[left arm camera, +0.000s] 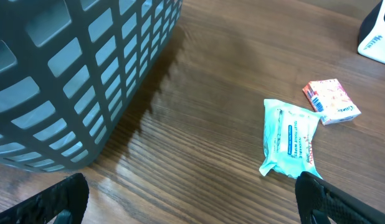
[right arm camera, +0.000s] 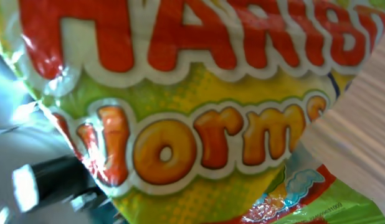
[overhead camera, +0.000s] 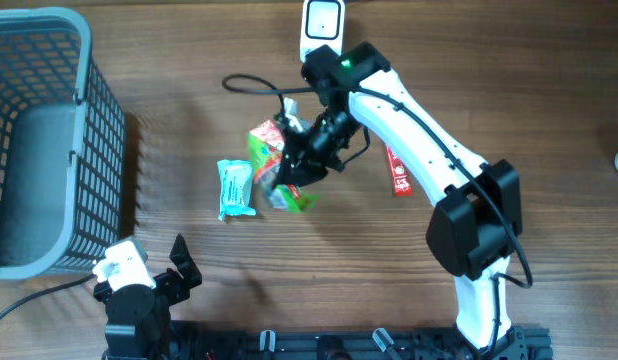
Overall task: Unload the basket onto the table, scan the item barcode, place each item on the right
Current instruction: 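Lift Haribo bag up toward the white scanner, then hold Haribo bag in front of the scanner, then carry Haribo bag to the top right and release it, then move right gripper over the red Nescafe stick, then grasp the red Nescafe stick by its end with right gripper, then lift Nescafe stick and hold it at the scanner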
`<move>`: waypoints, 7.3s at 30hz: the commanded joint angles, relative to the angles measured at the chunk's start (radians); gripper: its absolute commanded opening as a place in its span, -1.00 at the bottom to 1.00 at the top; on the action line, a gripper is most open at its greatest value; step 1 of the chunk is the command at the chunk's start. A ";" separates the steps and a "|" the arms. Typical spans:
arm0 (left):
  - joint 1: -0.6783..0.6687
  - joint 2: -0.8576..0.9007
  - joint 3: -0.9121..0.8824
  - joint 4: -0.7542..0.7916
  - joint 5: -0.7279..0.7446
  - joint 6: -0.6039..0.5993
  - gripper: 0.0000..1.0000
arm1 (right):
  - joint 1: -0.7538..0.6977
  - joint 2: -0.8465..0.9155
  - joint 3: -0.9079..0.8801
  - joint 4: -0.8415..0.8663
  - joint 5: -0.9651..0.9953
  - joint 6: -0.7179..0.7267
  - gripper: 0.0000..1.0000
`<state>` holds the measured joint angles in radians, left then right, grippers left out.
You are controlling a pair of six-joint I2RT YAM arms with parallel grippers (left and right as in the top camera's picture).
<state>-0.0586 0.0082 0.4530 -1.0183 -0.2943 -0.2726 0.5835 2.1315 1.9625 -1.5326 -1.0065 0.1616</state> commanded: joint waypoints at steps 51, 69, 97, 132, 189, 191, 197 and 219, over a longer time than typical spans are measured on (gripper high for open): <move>0.004 -0.003 -0.004 0.001 -0.010 -0.005 1.00 | -0.006 -0.017 0.008 0.882 1.497 -0.106 -0.91; 0.004 -0.003 -0.004 0.001 -0.010 -0.005 1.00 | -0.040 0.336 0.015 1.766 1.624 -0.446 -0.91; 0.004 -0.003 -0.004 0.001 -0.010 -0.005 1.00 | -0.263 -0.036 0.063 1.470 2.263 -0.634 -0.91; 0.004 -0.003 -0.004 0.001 -0.010 -0.005 1.00 | -0.991 -0.165 0.040 0.591 0.724 0.103 0.99; 0.004 -0.003 -0.004 0.001 -0.010 -0.005 1.00 | -0.233 -0.031 -0.687 0.761 0.945 0.023 -0.91; 0.004 -0.003 -0.004 0.001 -0.010 -0.005 1.00 | -0.234 -0.067 -0.593 0.654 0.766 0.022 -0.91; 0.004 -0.003 -0.004 0.001 -0.010 -0.005 1.00 | -0.235 -0.138 -0.386 0.387 0.283 0.224 -0.92; 0.004 -0.003 -0.004 0.001 -0.010 -0.005 1.00 | -0.230 -0.153 -0.369 0.427 -0.181 0.534 -0.91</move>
<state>-0.0586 0.0082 0.4530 -1.0187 -0.2943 -0.2726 0.3462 1.9877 1.5837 -1.1961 -1.0218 0.9020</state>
